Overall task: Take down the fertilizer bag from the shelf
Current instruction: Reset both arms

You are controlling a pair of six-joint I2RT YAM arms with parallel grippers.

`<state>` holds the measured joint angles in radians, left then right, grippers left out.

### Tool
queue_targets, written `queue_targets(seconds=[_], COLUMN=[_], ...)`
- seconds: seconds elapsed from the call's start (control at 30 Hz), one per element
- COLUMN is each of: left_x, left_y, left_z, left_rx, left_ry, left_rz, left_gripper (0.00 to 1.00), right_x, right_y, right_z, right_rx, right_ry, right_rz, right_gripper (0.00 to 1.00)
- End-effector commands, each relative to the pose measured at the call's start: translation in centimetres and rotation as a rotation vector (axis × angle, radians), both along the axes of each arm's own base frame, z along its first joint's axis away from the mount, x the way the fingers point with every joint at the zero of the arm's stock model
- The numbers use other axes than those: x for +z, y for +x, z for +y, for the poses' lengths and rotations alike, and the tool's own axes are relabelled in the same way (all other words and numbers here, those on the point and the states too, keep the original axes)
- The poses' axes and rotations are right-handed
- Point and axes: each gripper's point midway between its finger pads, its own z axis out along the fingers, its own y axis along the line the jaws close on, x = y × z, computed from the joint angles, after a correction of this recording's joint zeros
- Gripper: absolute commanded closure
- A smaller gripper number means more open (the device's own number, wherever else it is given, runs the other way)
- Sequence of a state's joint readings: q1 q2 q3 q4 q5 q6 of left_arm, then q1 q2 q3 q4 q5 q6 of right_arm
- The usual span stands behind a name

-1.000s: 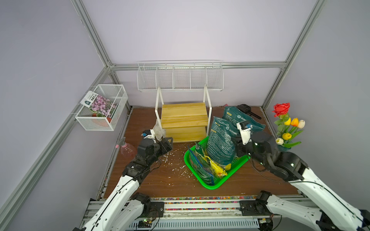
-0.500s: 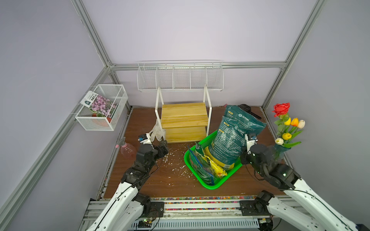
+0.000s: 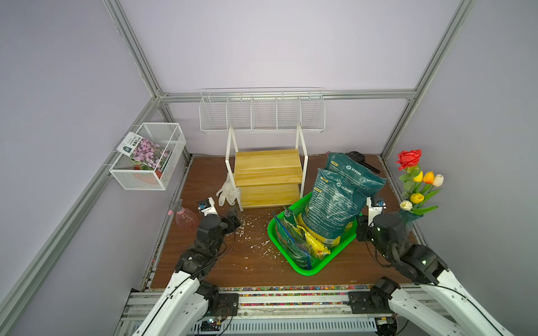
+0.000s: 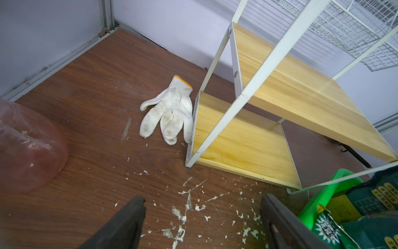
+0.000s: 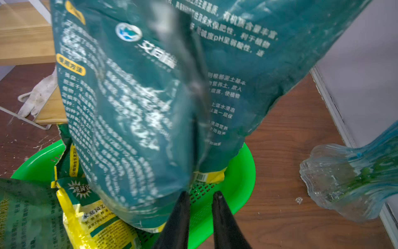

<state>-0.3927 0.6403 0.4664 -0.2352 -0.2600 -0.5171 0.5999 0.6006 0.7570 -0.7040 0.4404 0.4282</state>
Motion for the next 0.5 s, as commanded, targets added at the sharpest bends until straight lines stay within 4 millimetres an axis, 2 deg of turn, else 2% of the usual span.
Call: queue_targets(seconds=[0.0, 0.1, 0.23, 0.33, 0.47], left_x=[0.0, 0.1, 0.0, -0.3, -0.4], left_y=[0.2, 0.4, 0.6, 0.8, 0.9], left_z=[0.7, 0.7, 0.7, 0.7, 0.8], left_rx=[0.028, 0.032, 0.037, 0.032, 0.035], left_ry=[0.038, 0.037, 0.040, 0.054, 0.065], left_rz=[-0.017, -0.027, -0.031, -0.033, -0.032], left_gripper=[0.12, 0.12, 0.12, 0.11, 0.11], right_x=[-1.8, -2.7, -3.5, -4.9, -7.0], right_y=[-1.5, -1.9, -1.2, 0.2, 2.8], right_z=[-1.1, -1.2, -1.5, -1.6, -3.1], right_rx=[-0.047, -0.048, -0.062, -0.081, -0.151], right_ry=[0.024, 0.018, -0.034, -0.014, 0.057], right_rz=[0.063, 0.092, 0.104, 0.153, 0.229], right_gripper=[0.75, 0.75, 0.75, 0.73, 0.72])
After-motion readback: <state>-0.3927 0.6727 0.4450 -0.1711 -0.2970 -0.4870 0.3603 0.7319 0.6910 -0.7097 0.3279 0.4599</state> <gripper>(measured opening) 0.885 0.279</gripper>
